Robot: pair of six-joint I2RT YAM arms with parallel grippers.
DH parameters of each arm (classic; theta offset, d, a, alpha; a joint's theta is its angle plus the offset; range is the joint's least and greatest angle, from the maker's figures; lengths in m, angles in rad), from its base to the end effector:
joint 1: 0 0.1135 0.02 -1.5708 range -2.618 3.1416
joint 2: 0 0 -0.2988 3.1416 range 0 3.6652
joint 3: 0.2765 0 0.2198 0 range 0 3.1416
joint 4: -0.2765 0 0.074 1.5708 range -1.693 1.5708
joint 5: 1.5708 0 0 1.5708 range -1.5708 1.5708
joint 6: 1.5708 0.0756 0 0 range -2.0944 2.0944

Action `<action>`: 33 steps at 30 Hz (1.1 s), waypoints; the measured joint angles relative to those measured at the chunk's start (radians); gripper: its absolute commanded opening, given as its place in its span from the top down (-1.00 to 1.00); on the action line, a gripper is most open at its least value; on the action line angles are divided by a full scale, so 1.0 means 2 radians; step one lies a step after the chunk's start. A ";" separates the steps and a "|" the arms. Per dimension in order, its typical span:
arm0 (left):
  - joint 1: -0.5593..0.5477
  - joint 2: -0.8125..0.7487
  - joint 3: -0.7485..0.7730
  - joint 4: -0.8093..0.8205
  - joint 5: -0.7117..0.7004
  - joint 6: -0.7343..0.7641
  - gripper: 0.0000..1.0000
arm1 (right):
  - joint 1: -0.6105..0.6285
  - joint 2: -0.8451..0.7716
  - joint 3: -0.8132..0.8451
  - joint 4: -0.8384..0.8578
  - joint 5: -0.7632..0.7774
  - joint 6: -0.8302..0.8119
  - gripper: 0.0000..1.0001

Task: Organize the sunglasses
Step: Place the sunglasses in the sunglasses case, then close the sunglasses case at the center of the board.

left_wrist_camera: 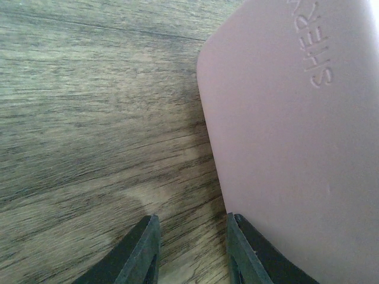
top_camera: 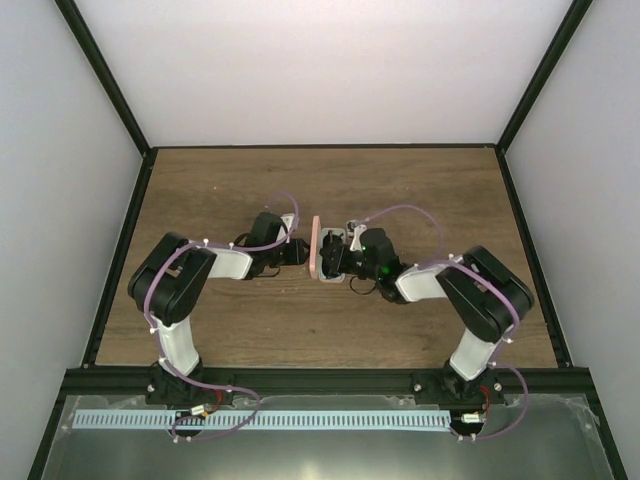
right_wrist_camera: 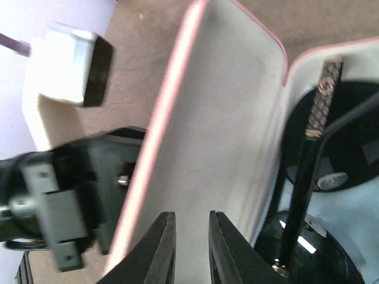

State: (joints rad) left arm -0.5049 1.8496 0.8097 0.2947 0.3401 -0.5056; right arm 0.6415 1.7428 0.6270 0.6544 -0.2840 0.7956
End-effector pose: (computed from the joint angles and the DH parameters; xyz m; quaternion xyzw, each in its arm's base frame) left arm 0.3097 -0.2000 0.1503 0.0676 0.9028 -0.3270 0.2710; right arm 0.2671 0.2259 0.1791 -0.0095 0.8447 0.4338 0.3133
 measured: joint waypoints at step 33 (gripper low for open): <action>-0.017 -0.100 -0.038 -0.060 -0.063 -0.022 0.36 | -0.010 -0.043 -0.036 -0.106 0.172 -0.054 0.73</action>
State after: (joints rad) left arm -0.5381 1.6501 0.7345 0.1749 0.2142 -0.5495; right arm 0.6209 1.6577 0.5541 0.4416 0.0593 0.6872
